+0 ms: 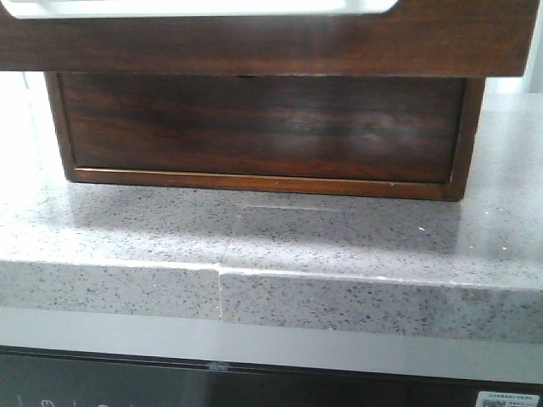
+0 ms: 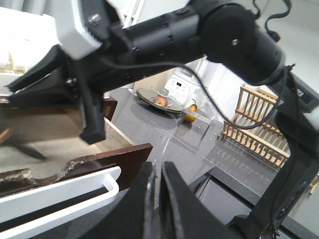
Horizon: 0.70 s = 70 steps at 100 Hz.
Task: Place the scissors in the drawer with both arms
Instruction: 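Carry the scissors with the right gripper into the open drawer, then open the right gripper to release the scissors in the drawer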
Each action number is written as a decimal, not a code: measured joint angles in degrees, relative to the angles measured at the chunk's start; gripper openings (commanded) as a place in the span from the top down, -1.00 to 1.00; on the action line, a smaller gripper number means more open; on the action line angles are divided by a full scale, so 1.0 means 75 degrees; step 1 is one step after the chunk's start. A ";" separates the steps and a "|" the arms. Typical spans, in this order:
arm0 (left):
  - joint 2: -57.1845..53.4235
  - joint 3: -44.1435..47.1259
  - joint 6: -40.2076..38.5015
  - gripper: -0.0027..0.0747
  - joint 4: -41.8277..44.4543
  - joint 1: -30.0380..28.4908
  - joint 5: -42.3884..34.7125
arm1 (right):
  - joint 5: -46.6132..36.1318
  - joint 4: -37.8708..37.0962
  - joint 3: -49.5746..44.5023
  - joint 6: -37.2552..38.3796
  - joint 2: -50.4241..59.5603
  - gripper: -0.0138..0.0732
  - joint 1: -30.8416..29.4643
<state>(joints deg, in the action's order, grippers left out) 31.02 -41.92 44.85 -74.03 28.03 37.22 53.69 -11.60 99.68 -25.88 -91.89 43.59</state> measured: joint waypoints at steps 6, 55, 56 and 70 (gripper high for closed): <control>0.0000 0.0000 0.0000 0.98 0.0000 0.0000 0.0016 | 0.0037 -0.0019 0.0000 -0.0017 -0.0200 0.85 -0.0006; 0.0000 0.0000 0.0000 0.98 0.0017 0.0000 0.0098 | 0.0102 -0.0015 0.0000 -0.0109 -0.0351 0.85 0.0092; 0.0000 0.0000 0.0000 0.98 0.0017 0.0000 0.0098 | 0.0102 -0.0003 0.0000 -0.0109 -0.0332 0.85 0.0110; 0.0000 0.0000 0.0000 0.98 0.0031 0.0000 0.0084 | 0.0122 0.0325 0.0000 -0.0109 0.0261 0.85 0.0480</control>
<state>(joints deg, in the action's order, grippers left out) 31.02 -41.92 44.85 -73.79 28.03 37.85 54.61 -9.17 99.68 -26.69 -89.93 47.18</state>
